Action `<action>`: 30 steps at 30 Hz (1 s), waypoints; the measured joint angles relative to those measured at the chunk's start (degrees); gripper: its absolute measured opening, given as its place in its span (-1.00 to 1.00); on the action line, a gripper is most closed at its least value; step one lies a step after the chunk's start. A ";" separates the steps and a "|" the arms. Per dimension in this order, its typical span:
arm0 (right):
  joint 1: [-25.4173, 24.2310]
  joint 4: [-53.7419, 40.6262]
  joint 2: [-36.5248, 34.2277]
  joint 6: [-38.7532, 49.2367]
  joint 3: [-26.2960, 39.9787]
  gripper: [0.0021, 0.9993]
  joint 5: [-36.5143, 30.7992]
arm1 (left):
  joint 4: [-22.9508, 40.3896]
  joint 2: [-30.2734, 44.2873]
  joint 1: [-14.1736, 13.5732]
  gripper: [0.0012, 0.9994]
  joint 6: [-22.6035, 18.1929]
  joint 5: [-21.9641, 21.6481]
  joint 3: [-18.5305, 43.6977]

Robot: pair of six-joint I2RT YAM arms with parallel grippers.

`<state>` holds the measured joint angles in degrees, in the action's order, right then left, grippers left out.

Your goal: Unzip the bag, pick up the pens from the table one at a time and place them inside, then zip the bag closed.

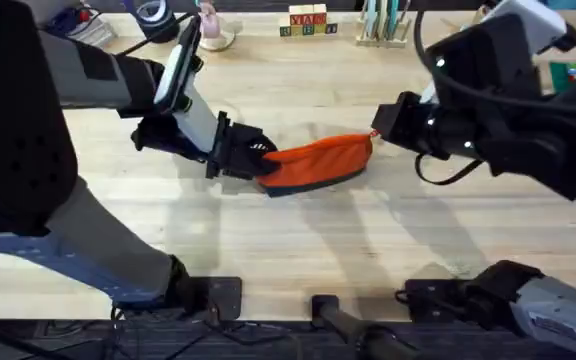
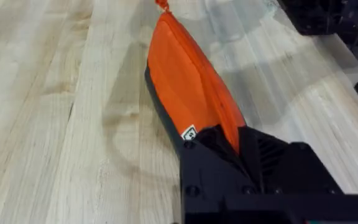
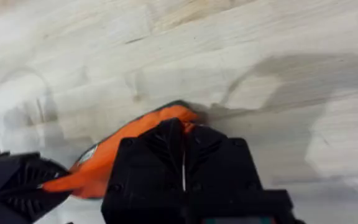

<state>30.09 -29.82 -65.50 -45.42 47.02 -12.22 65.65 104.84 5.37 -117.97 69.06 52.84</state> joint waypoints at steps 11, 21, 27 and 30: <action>-0.73 10.49 -7.38 -9.99 -9.89 -0.94 -3.02 | -0.09 0.00 -0.15 -0.92 0.00 -0.09 0.00; -0.75 16.20 -7.51 -11.83 -10.68 -0.94 -3.54 | -0.09 0.00 -0.13 -0.92 0.00 -0.19 0.00; -0.75 16.92 -4.73 -6.74 -10.79 -0.65 -4.36 | -0.06 0.00 -0.02 -0.92 0.00 -0.33 0.00; -0.87 14.48 -1.06 -2.99 -10.75 0.23 -5.59 | 0.06 0.00 -0.01 -0.92 0.00 -0.48 0.00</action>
<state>29.22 -15.34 -66.57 -48.42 36.27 -17.81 65.71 104.84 5.35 -117.97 68.58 52.84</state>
